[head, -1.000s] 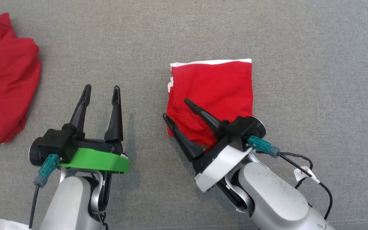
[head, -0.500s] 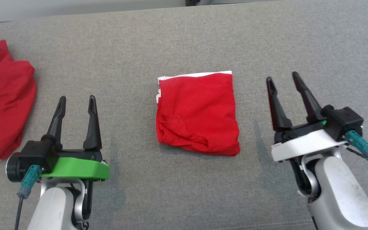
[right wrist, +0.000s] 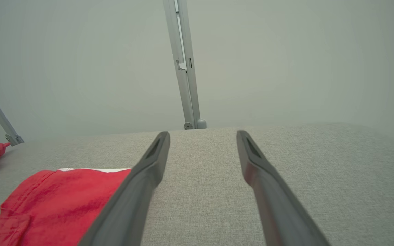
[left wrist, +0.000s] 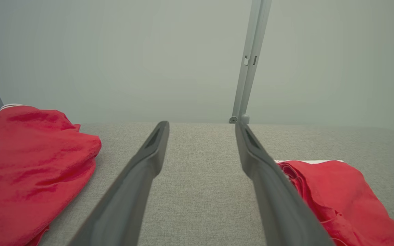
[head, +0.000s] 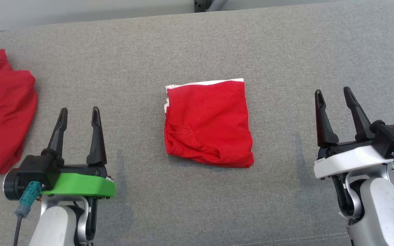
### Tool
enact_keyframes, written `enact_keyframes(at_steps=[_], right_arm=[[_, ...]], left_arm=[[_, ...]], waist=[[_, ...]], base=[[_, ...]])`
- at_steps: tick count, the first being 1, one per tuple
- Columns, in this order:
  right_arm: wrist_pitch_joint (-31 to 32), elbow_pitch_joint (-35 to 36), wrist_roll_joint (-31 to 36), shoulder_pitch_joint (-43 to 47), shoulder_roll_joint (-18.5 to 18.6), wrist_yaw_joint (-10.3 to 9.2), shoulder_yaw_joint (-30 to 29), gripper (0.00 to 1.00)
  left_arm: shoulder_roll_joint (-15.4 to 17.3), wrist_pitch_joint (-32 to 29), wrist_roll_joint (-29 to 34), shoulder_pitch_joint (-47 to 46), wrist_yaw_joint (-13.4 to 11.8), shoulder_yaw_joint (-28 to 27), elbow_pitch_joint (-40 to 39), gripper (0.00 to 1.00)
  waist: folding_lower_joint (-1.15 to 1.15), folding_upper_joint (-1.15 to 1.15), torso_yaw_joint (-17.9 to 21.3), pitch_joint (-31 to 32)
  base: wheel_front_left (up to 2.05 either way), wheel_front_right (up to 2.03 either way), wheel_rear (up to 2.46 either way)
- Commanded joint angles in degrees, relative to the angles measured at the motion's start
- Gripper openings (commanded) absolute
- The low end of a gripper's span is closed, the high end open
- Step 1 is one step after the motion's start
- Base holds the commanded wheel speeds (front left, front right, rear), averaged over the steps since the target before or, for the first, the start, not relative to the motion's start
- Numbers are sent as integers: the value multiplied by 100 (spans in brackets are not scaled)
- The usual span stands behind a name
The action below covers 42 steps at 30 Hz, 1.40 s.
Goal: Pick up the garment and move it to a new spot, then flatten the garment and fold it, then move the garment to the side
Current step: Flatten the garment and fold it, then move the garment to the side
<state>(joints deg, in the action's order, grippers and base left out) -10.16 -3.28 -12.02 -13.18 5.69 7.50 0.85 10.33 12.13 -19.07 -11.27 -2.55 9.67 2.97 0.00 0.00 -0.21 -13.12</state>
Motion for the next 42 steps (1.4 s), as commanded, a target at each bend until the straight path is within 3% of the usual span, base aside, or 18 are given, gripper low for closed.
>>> enact_keyframes(at_steps=[1, 9, 10, 11, 12, 23, 31, 42], right_arm=[[21, 29, 7, 64, -10, -2, -5, 100], [78, 35, -22, 4, 39, -2, 72, 100], [90, 30, -42, -38, 53, -2, 114, 84], [124, 3, -53, -78, 80, -2, 175, 12], [181, -44, -66, -120, 120, -2, 285, 0], [334, -882, -514, -745, 241, -2, 2209, 0], [138, -1882, -858, -1373, 369, -2, 3099, 0], [-13, -1896, -1244, -1481, 410, -2, 4139, 0]], left_arm=[[42, -23, -47, 53, -14, 11, -21, 100], [35, -33, -66, -42, -26, 70, -73, 100], [28, -34, -65, -62, -22, 85, -75, 100], [25, -33, -66, -89, -11, 98, -73, 100], [17, -29, -63, -128, 2, 113, -68, 100], [-191, 105, -120, -390, 101, 271, 78, 100], [-246, 205, -70, -554, 154, 357, 227, 100], [-270, 262, -64, -575, 145, 321, 352, 100]], waist=[[0, 0, -3, -6], [0, 0, -55, -104], [0, 0, -79, -128], [0, 0, -107, -154], [0, 0, -143, -184], [0, 0, -617, -540], [0, 0, -872, -730], [0, 0, -903, -707]], base=[[0, 0, 0], [0, 0, 0], [0, 0, 0], [0, 0, 0], [0, 0, 0], [0, 0, 0], [0, 0, 0], [0, 0, 0]])
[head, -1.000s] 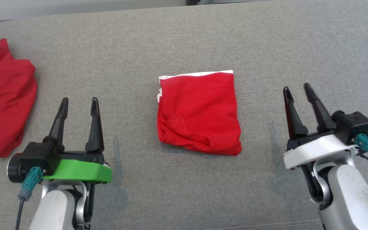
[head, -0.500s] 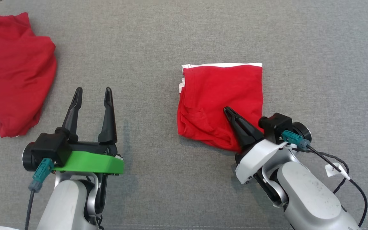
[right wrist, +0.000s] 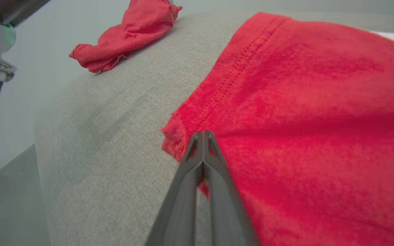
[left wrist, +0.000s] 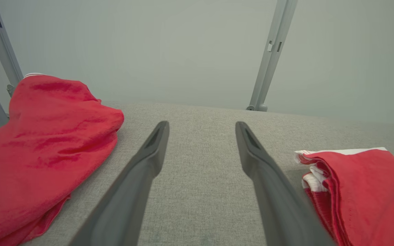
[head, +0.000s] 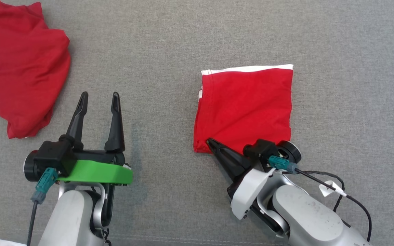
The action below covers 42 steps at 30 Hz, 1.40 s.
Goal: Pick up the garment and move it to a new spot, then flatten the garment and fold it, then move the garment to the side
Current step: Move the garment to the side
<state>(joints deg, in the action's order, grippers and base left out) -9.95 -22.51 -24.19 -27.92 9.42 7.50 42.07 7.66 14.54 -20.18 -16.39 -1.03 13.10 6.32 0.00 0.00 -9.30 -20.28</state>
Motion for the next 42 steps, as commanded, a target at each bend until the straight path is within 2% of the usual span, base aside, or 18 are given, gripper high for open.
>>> enact_keyframes(at_steps=[1, 7, 10, 13, 14, 15, 16, 21, 26, 31, 35, 42], right_arm=[[-47, 65, -52, 14, 54, -2, 68, 0], [-218, 540, -40, 157, 137, -2, -10, 0], [-294, 834, 101, 282, 182, -2, -450, 0], [-340, 1070, 281, 482, 136, -1, -1193, 0], [-354, 1132, 348, 558, 111, -2, -1492, 28], [-365, 1179, 422, 646, 93, -2, -1780, 62], [-375, 1228, 494, 729, 69, -2, -2053, 100], [-286, 1393, 859, 1077, -37, -2, -3223, 100], [-184, 1586, 1087, 1358, -113, -2, -3884, 100], [-65, 1717, 1169, 1569, -106, -2, -4171, 100], [60, 1787, 1197, 1735, -58, -2, -4206, 100], [194, 1900, 1195, 2034, -30, -2, -4210, 100]], left_arm=[[-1, 20, 42, -56, -8, -30, 24, 100], [70, 42, 44, 88, -56, -110, 50, 100], [145, 42, 87, 136, -87, -130, 19, 100], [214, 6, 75, 190, -110, -153, -16, 100], [258, -9, 99, 205, -121, -166, -31, 100], [282, -21, 94, 222, -136, -183, -49, 100], [303, -33, 68, 249, -144, -200, -73, 100], [482, -152, 91, 338, -102, -205, -186, 100], [619, -243, 9, 493, -119, -278, -315, 100], [799, -327, -68, 693, -57, -365, -390, 100], [969, -364, -113, 838, -5, -438, -400, 100], [1071, -431, -146, 1111, -40, -444, -465, 100]], waist=[[0, 0, 11, 21], [0, 0, 191, 219], [0, 0, 325, 343], [0, 0, 468, 468], [0, 0, 516, 512], [0, 0, 554, 553], [0, 0, 589, 594], [0, 0, 727, 742], [0, 0, 836, 896], [0, 0, 914, 1056], [0, 0, 949, 1187], [0, 0, 987, 1420]], base=[[0, 0, 0], [0, 0, 0], [0, 0, 0], [0, 0, 0], [0, 0, 0], [0, 0, 0], [0, 0, 0], [0, 0, 0], [0, 0, 0], [0, 0, 0], [0, 0, 0], [0, 0, 0]])
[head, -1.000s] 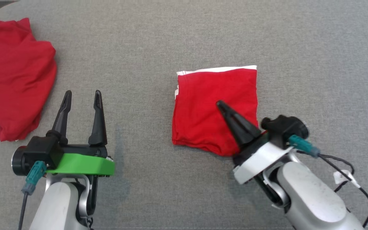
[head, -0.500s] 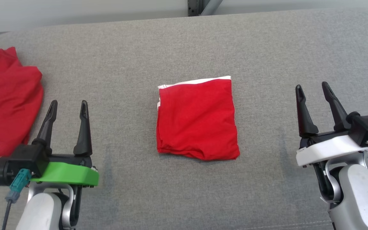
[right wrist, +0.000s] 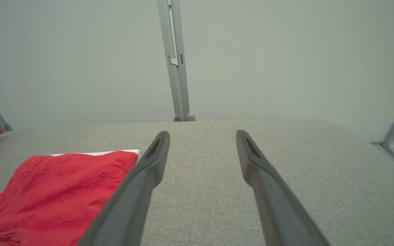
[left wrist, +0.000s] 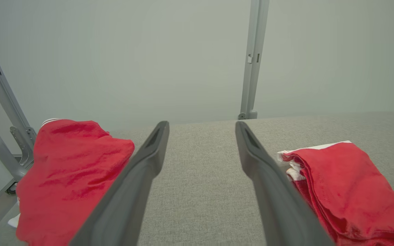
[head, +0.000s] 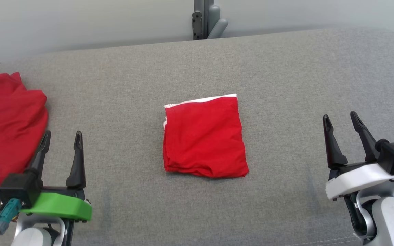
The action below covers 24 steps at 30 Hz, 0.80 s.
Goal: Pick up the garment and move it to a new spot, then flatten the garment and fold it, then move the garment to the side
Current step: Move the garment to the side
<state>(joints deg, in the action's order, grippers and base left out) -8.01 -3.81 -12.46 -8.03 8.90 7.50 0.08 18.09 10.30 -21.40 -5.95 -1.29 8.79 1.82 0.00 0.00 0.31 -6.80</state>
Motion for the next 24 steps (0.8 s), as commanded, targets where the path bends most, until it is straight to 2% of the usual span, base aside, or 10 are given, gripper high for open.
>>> enact_keyframes(at_steps=[1, 12, 24], right_arm=[[28, 47, 13, 104, 20, -2, -23, 100], [228, 270, 6, 620, -24, -2, -18, 100], [315, 428, 43, 685, -51, -2, -38, 100]], left_arm=[[32, -15, -28, 115, -28, -4, -41, 100], [16, -238, -75, 544, -129, 129, -306, 100], [60, -303, -95, 586, -226, 148, -436, 100]], waist=[[0, 0, 32, 103], [0, 0, 55, 456], [0, 0, 21, 446]], base=[[0, 0, 0], [0, 0, 0], [0, 0, 0]])
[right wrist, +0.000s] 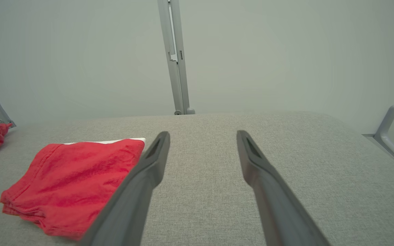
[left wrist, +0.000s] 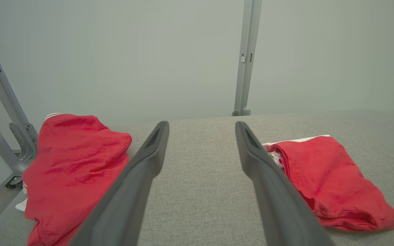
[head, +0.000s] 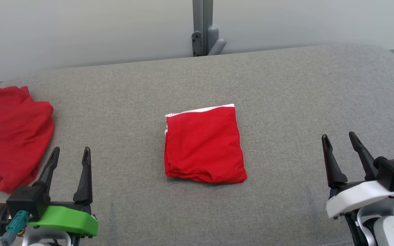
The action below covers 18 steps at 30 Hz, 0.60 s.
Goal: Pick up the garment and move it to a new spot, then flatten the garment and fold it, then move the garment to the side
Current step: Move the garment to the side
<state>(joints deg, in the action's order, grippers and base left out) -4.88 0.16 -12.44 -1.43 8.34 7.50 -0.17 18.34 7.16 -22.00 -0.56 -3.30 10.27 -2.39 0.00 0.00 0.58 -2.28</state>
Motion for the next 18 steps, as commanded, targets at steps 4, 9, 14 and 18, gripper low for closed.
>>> enact_keyframes(at_steps=[4, 9, 14, 18], right_arm=[[3, 33, 57, -4, -9, -2, -25, 100], [-10, 18, 65, -34, -20, -2, -36, 100], [-18, -1, 63, -28, -33, -2, -41, 100], [-17, -10, 66, -34, -38, -2, -47, 100]], left_arm=[[35, 24, -41, 1, -44, 12, -28, 100], [45, 39, -43, -33, -75, 17, -32, 100], [55, 41, -57, -57, -84, 27, -20, 100], [62, 51, -66, -80, -94, 34, -16, 100]], waist=[[0, 0, -13, -44], [0, 0, -12, -79], [0, 0, -18, -98], [0, 0, -32, -118]], base=[[0, 0, 0], [0, 0, 0], [0, 0, 0], [0, 0, 0]])
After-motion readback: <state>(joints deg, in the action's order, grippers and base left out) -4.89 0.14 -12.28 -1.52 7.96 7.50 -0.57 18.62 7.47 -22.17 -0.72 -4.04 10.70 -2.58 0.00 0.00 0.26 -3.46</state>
